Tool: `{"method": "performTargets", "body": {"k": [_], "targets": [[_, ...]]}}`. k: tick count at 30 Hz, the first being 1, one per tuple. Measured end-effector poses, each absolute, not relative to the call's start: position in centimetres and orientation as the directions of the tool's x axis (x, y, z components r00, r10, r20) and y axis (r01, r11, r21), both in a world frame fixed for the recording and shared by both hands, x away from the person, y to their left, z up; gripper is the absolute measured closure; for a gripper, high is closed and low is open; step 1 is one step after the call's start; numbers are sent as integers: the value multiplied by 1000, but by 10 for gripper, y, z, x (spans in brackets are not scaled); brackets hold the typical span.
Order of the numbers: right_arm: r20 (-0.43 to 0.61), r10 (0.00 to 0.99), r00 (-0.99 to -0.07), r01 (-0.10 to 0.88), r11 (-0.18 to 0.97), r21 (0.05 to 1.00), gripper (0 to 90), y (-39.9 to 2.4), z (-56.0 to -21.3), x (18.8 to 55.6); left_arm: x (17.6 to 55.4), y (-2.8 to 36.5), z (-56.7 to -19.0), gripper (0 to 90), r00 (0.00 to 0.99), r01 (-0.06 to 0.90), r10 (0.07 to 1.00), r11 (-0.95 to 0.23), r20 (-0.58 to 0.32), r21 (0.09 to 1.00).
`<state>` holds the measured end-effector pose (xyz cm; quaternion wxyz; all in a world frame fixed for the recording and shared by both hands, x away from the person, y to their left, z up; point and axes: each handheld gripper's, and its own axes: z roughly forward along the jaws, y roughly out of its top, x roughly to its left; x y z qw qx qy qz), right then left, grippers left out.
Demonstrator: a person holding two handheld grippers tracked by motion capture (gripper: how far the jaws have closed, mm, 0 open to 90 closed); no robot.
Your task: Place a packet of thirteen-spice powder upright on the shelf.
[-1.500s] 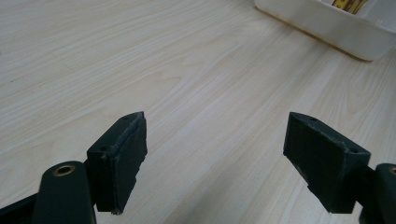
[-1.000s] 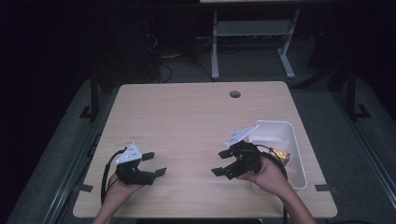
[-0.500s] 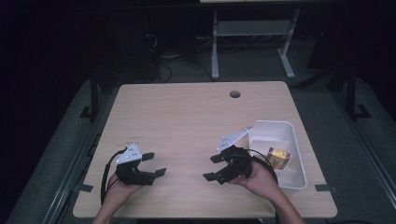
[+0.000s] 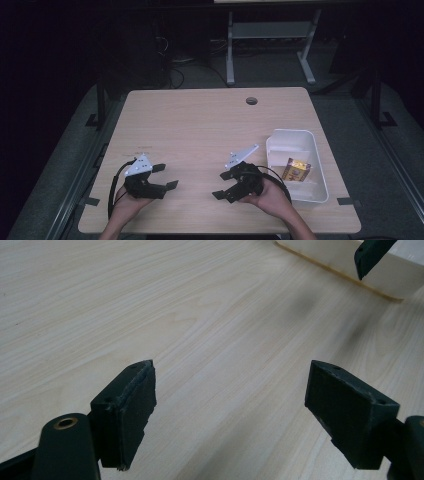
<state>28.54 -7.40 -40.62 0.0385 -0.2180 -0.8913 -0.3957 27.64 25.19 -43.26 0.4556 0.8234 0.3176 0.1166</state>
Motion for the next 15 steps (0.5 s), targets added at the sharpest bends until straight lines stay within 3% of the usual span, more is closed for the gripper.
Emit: {"method": "performTargets", "body": {"k": [15], "targets": [[251, 341, -906, 416, 609, 675, 287, -70, -422, 272, 276, 250, -433, 201, 776, 412, 624, -395, -89, 821]]}}
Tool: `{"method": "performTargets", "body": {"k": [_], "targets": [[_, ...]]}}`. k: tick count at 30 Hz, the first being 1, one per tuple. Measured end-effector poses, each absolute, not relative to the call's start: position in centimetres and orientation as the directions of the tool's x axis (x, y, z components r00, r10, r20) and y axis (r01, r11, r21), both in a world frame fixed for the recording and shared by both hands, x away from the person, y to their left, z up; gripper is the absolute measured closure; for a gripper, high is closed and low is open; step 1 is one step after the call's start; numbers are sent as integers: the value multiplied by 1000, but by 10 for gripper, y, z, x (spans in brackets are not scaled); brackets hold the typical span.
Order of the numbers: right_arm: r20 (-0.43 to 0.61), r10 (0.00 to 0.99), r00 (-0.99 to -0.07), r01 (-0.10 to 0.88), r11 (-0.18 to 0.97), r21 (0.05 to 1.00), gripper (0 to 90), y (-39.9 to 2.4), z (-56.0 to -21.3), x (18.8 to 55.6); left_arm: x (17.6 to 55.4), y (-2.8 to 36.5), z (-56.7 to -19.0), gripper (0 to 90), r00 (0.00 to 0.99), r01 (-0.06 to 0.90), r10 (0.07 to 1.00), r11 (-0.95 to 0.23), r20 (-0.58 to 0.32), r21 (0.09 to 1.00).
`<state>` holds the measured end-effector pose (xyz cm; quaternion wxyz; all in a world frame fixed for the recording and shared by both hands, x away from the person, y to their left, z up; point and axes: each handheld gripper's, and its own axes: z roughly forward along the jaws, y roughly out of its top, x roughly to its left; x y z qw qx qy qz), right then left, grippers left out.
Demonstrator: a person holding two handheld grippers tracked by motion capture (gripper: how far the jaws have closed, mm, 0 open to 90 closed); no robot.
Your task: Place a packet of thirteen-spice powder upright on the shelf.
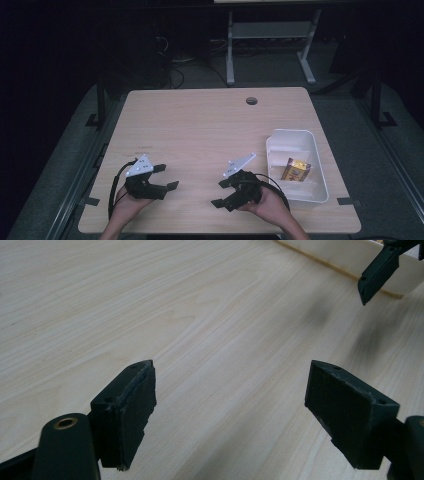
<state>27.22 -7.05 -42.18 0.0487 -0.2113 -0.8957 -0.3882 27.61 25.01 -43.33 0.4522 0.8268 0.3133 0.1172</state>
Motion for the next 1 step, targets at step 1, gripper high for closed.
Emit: {"method": "performTargets", "body": {"k": [1], "targets": [[250, 341, -906, 416, 609, 675, 287, -71, -421, 271, 276, 250, -433, 201, 776, 411, 624, -394, -89, 822]]}}
